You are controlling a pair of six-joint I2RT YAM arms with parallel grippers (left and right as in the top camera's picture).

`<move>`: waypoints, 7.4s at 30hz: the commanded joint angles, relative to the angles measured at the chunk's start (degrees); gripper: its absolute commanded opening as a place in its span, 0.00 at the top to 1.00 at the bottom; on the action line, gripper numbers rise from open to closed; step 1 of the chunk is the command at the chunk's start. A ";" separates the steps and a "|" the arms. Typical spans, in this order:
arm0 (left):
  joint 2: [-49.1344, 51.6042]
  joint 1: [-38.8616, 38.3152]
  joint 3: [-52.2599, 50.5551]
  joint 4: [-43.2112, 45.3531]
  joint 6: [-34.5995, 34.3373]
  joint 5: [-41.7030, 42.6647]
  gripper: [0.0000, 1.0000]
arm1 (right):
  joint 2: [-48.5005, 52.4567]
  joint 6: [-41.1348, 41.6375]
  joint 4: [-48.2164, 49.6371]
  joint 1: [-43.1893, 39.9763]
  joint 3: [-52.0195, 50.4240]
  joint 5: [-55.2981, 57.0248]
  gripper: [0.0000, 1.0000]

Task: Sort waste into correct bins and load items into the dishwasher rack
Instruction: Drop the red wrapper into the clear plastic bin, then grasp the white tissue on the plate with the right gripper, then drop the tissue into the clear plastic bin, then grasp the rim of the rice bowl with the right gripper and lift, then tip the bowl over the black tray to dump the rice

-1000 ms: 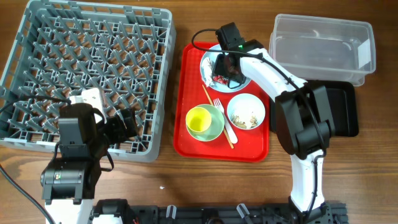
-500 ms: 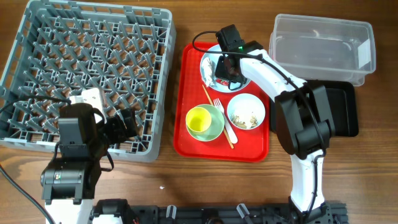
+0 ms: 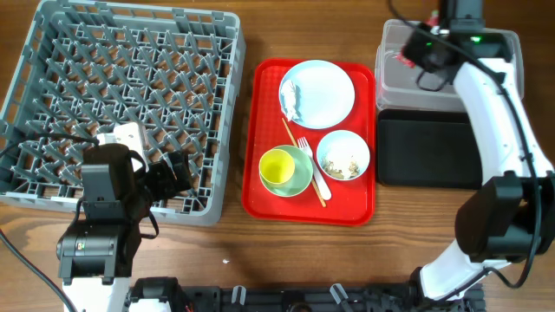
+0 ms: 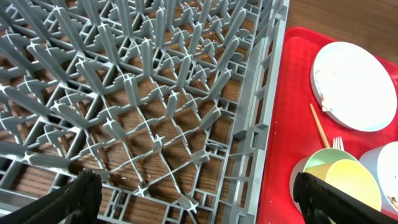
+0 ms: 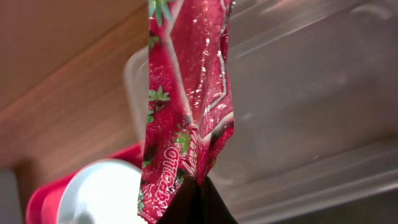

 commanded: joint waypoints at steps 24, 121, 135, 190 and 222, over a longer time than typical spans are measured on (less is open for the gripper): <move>0.00 0.04 0.92 -0.04 0.11 -0.11 0.00 | 13.46 -11.87 2.56 28.55 -1.14 -6.45 0.16; 0.00 0.04 0.92 -0.04 0.11 -0.11 0.00 | -17.73 -1.73 -16.55 23.12 -19.61 -6.01 0.20; 0.00 0.04 0.92 -0.26 0.11 -0.13 0.00 | 1.22 11.87 -7.15 28.81 -20.09 -5.18 0.28; 0.00 0.04 0.92 -0.26 0.11 -0.13 0.00 | -11.50 -21.73 -10.82 -3.06 -19.45 -39.85 0.96; 0.00 0.04 0.92 -0.26 0.11 -0.13 0.00 | 9.79 -25.33 -17.79 -32.13 -19.47 -95.93 0.96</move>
